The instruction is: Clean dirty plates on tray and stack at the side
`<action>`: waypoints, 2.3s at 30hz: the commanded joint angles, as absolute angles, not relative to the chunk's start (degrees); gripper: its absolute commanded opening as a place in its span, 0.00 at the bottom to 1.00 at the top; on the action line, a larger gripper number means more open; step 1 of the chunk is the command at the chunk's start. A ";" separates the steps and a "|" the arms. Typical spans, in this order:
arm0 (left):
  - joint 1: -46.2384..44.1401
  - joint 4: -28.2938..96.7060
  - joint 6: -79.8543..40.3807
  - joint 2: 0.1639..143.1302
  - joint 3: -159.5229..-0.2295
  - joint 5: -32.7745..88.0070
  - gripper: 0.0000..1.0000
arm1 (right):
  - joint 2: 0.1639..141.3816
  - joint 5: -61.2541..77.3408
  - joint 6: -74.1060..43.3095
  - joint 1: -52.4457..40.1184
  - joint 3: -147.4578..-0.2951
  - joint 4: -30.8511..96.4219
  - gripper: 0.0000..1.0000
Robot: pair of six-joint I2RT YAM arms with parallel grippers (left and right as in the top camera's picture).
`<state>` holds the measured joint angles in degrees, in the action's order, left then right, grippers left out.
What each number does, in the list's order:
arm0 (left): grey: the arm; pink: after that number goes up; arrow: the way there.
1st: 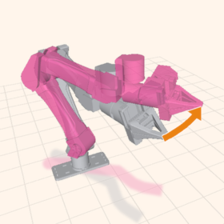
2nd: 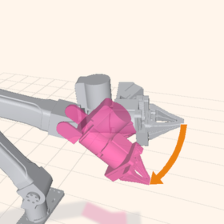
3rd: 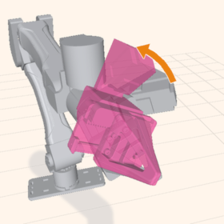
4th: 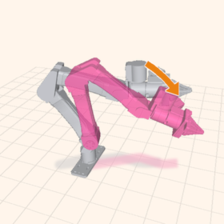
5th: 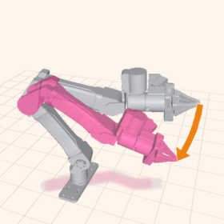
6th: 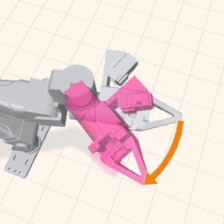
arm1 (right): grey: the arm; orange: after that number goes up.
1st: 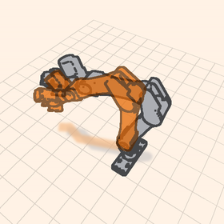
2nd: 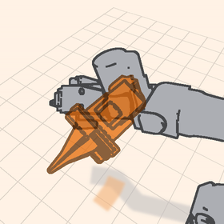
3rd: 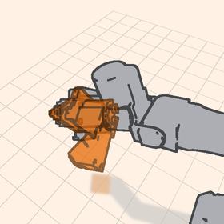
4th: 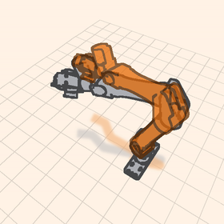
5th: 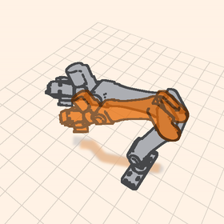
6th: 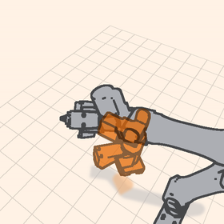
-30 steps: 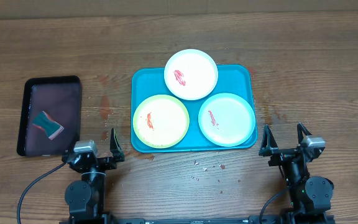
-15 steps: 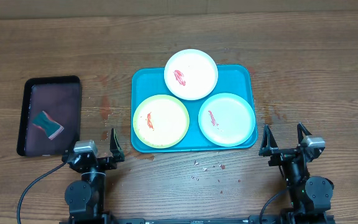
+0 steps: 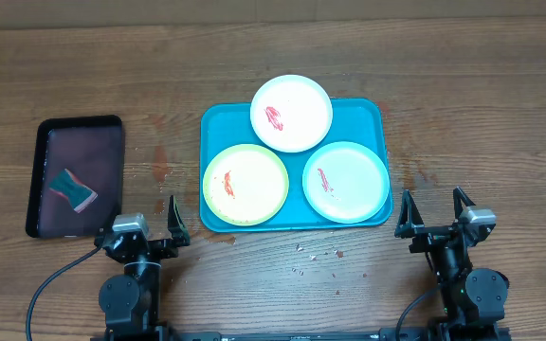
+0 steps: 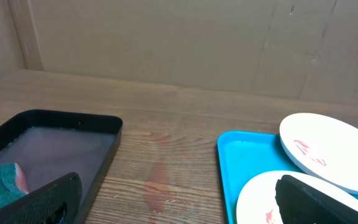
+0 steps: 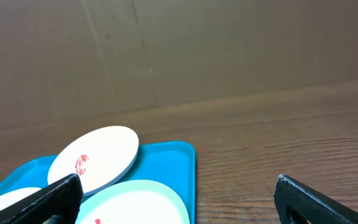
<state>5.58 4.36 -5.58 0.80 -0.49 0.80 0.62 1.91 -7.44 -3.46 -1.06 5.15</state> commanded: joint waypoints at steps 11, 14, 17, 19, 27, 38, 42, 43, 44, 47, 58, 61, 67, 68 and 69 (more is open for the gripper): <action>5.17 4.45 -5.78 0.25 -0.27 0.03 1.00 | 0.16 1.37 -7.22 -3.75 -0.47 4.78 1.00; 5.19 4.45 -5.78 0.25 -0.27 0.03 1.00 | 0.16 1.37 -7.22 -3.75 -0.47 4.78 1.00; 5.19 4.45 -5.78 0.25 -0.27 0.03 1.00 | 0.16 1.37 -7.22 -3.75 -0.47 4.78 1.00; 5.19 4.45 -5.78 0.25 -0.27 0.03 1.00 | 0.16 1.37 -7.22 -3.75 -0.47 4.78 1.00; 5.19 4.45 -5.78 0.25 -0.27 0.03 1.00 | 0.16 1.37 -7.22 -3.75 -0.47 4.78 1.00; 5.19 4.45 -5.78 0.25 -0.27 0.03 1.00 | 0.16 1.37 -7.22 -3.75 -0.47 4.78 1.00; 5.19 4.45 -5.78 0.25 -0.27 0.03 1.00 | 0.16 1.37 -7.22 -3.75 -0.47 4.78 1.00; 5.19 4.45 -5.78 0.25 -0.27 0.03 1.00 | 0.16 1.37 -7.22 -3.75 -0.47 4.78 1.00; 5.19 4.45 -5.78 0.25 -0.27 0.03 1.00 | 0.16 1.37 -7.22 -3.75 -0.47 4.78 1.00; 5.19 4.45 -5.78 0.25 -0.25 0.03 1.00 | 0.16 1.37 -7.22 -3.75 -0.47 4.78 1.00; 5.19 4.45 -5.78 0.25 -0.27 0.03 1.00 | 0.16 1.37 -7.22 -3.75 -0.47 4.78 1.00; 5.10 2.83 -12.45 0.25 -0.27 5.72 1.00 | 0.16 1.37 -7.22 -3.75 -0.47 4.78 1.00; 5.13 2.09 -60.36 0.25 -0.30 41.58 1.00 | 0.16 1.37 -7.22 -3.75 -0.47 4.78 1.00; 5.23 -0.86 -63.86 0.25 -0.27 41.82 1.00 | 0.16 1.37 -7.22 -3.75 -0.47 4.78 1.00; 5.23 -6.48 -64.53 0.25 -0.27 42.11 1.00 | 0.16 1.37 -7.22 -3.75 -0.47 4.78 1.00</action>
<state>5.58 1.21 -43.48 0.82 -0.45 29.87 0.62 1.91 -7.46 -3.46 -1.06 5.15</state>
